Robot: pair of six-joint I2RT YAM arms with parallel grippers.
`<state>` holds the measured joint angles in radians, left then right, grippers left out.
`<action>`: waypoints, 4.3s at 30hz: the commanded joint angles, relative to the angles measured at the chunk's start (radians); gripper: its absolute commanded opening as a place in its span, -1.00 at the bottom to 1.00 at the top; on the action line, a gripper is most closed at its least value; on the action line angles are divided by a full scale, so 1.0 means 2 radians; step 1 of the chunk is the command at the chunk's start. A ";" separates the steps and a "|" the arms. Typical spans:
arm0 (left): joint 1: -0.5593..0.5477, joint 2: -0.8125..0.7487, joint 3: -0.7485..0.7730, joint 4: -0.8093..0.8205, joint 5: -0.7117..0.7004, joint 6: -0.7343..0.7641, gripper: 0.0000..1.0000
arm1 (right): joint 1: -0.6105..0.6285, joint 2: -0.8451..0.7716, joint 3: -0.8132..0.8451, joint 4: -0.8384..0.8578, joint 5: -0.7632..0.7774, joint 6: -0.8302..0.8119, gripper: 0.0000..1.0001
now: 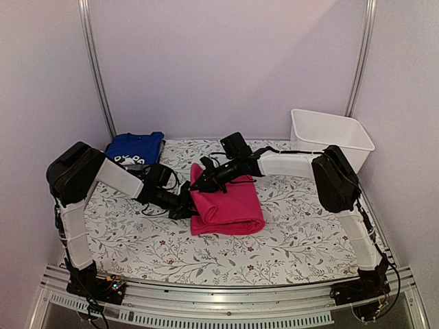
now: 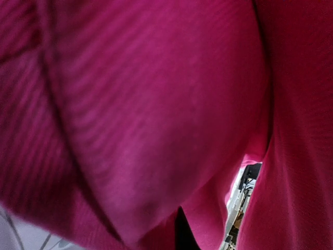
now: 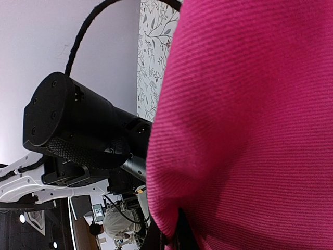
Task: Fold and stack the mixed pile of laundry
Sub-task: Fold the 1/2-rectangle-folded trousers at the center of the board, then rotate the square-folded trousers at the center of the board.
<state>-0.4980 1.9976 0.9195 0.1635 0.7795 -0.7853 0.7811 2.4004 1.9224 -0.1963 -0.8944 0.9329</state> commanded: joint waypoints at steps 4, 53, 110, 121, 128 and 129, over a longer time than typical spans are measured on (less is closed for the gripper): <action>-0.010 0.003 0.003 -0.028 -0.010 0.023 -0.76 | 0.013 0.020 -0.003 0.077 -0.024 0.033 -1.00; 0.102 -0.364 -0.099 -0.120 -0.055 0.091 0.50 | -0.001 -0.035 -0.005 0.275 -0.033 0.090 0.08; 0.082 0.008 0.088 -0.159 -0.053 0.123 0.33 | -0.091 -0.068 -0.269 -0.064 -0.027 -0.318 -0.15; 0.105 0.005 0.232 -0.238 -0.067 0.189 0.68 | -0.048 -0.204 -0.351 -0.039 -0.001 -0.285 -0.08; 0.149 -0.183 0.125 -0.184 -0.120 0.149 0.99 | -0.019 -0.250 -0.205 -0.114 0.155 -0.371 -0.01; 0.155 -0.205 0.107 -0.175 -0.131 0.140 0.99 | -0.011 -0.246 -0.192 -0.119 0.181 -0.385 -0.01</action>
<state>-0.2314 1.7592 1.2266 -0.2611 0.6113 -0.4625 0.7136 1.9652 1.4170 -0.3744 -0.7467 0.2901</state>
